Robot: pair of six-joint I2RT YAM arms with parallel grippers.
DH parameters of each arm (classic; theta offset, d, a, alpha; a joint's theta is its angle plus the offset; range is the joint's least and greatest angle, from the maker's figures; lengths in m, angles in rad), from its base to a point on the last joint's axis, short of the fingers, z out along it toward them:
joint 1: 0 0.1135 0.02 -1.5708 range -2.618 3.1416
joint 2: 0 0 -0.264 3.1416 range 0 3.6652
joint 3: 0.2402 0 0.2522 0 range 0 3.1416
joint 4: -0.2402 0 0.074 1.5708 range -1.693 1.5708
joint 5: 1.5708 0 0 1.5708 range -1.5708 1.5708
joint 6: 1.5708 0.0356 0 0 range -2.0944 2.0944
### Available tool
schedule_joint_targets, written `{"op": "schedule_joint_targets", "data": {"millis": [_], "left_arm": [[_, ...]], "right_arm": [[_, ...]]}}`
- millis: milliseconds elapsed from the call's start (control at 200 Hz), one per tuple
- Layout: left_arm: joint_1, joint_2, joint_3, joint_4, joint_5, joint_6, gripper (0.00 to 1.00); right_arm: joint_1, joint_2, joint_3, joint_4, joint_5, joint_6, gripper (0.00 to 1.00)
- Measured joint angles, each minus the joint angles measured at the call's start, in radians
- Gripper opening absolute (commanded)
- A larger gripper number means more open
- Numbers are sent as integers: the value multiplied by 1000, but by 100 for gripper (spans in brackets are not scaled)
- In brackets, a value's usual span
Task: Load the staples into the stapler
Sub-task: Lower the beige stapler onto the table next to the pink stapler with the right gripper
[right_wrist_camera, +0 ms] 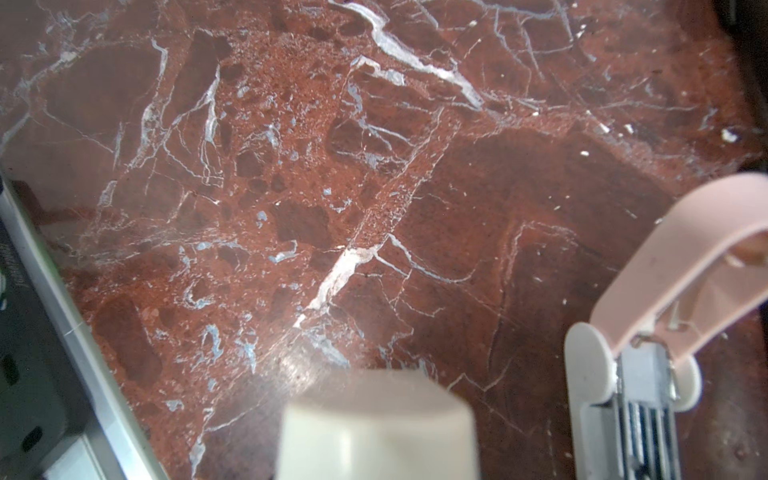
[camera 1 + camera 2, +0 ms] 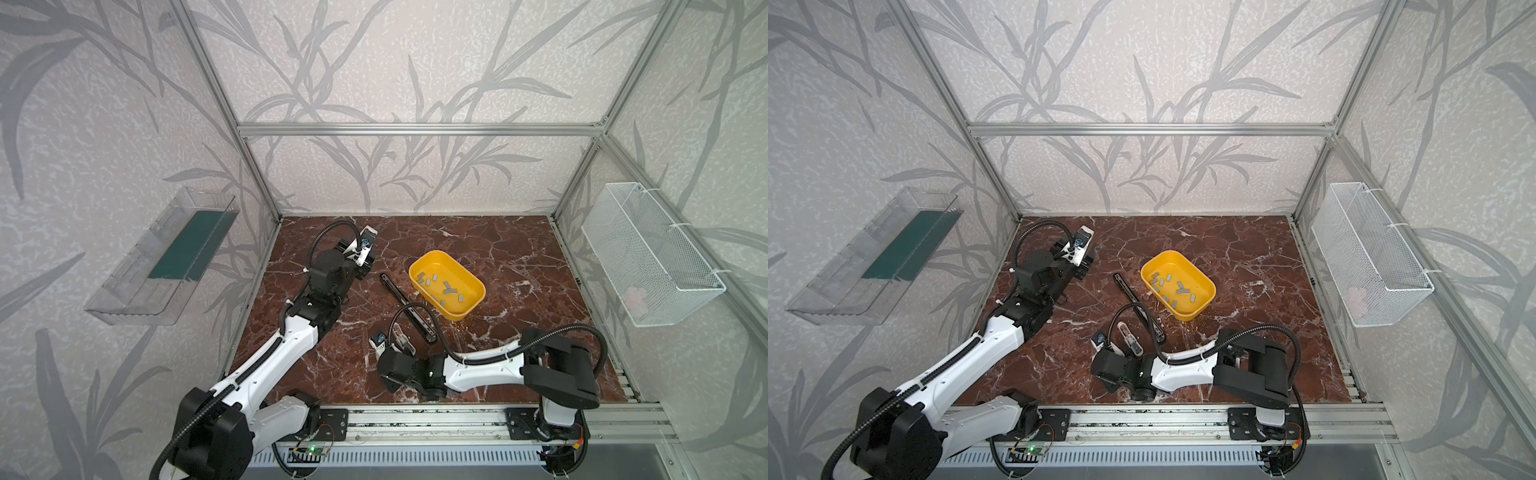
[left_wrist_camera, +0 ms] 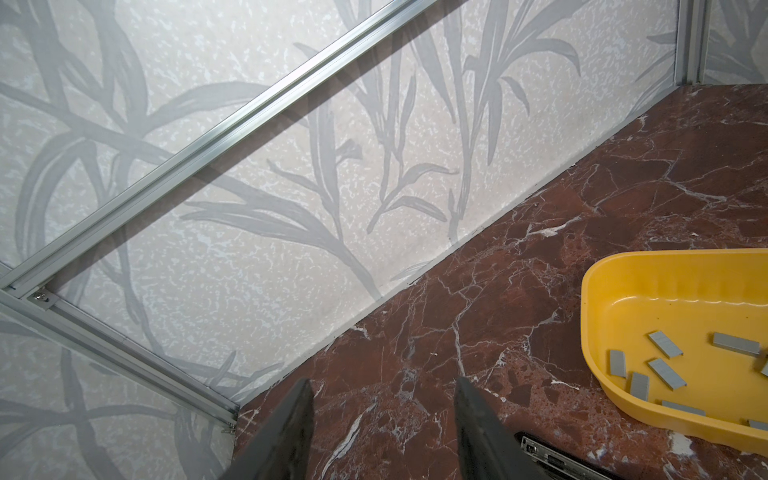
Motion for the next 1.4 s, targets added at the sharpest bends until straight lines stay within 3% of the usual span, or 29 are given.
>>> {"op": "schedule_joint_targets", "data": {"millis": [375, 530, 966, 1401], "left_arm": [[0, 0, 2, -5, 16, 0, 54], [0, 0, 2, -7, 21, 0, 54], [4, 0, 2, -9, 36, 0, 53], [5, 0, 2, -15, 45, 0, 53]], "right_arm": [[-10, 64, 59, -64, -1, 46, 0], [-30, 65, 59, -66, -27, 73, 8], [-45, 78, 78, -82, -51, 88, 15], [-70, 87, 109, -159, 5, 127, 15]]}}
